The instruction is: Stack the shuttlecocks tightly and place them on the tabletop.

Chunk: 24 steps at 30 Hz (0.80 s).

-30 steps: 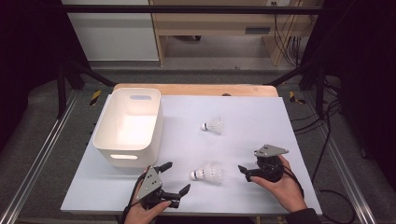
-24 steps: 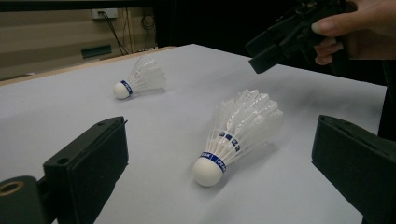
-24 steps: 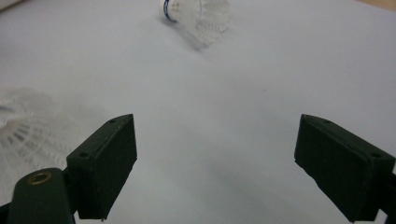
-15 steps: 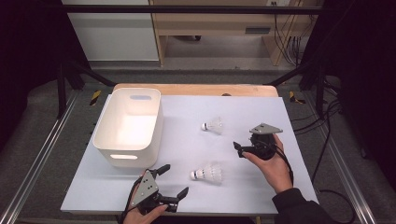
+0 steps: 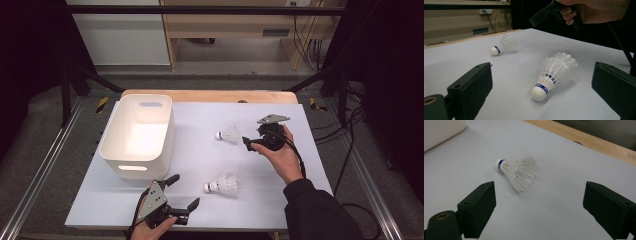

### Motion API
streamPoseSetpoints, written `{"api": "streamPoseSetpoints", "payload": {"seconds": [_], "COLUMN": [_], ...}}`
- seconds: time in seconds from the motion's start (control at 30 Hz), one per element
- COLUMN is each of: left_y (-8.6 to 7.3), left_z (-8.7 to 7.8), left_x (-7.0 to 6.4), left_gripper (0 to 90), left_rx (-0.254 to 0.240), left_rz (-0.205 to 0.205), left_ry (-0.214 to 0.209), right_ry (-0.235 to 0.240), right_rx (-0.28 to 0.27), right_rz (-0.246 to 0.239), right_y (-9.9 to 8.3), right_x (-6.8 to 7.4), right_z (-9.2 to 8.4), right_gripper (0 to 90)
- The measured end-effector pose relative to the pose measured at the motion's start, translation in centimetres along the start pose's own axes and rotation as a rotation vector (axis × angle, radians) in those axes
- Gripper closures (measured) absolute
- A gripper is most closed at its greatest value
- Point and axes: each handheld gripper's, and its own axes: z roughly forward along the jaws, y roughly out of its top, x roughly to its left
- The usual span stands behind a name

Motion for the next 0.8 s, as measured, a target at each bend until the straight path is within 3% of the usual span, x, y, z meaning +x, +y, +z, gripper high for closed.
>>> {"api": "streamPoseSetpoints", "payload": {"seconds": [0.17,0.4,0.6,0.8], "left_y": [0.0,0.0,0.0,-0.1], "left_z": [0.0,-0.1,-0.1,0.0], "left_x": [0.1,0.2,0.4,0.3], "left_gripper": [2.9,2.8,2.9,2.8], "left_rx": [0.0,0.0,-0.002,0.004], "left_rz": [0.002,0.001,-0.002,0.002], "left_ry": [0.0,0.002,0.006,0.001], "right_ry": [0.005,0.042,0.084,0.09], "right_rx": [0.056,0.122,0.162,0.173], "right_rz": [-0.018,-0.003,-0.022,-0.023], "right_y": [0.3,0.0,-0.2,-0.3], "right_x": [0.0,0.1,0.7,0.9], "right_z": [1.7,3.5,4.4,4.9], "right_gripper": [11.5,11.1,11.4,11.8]}}
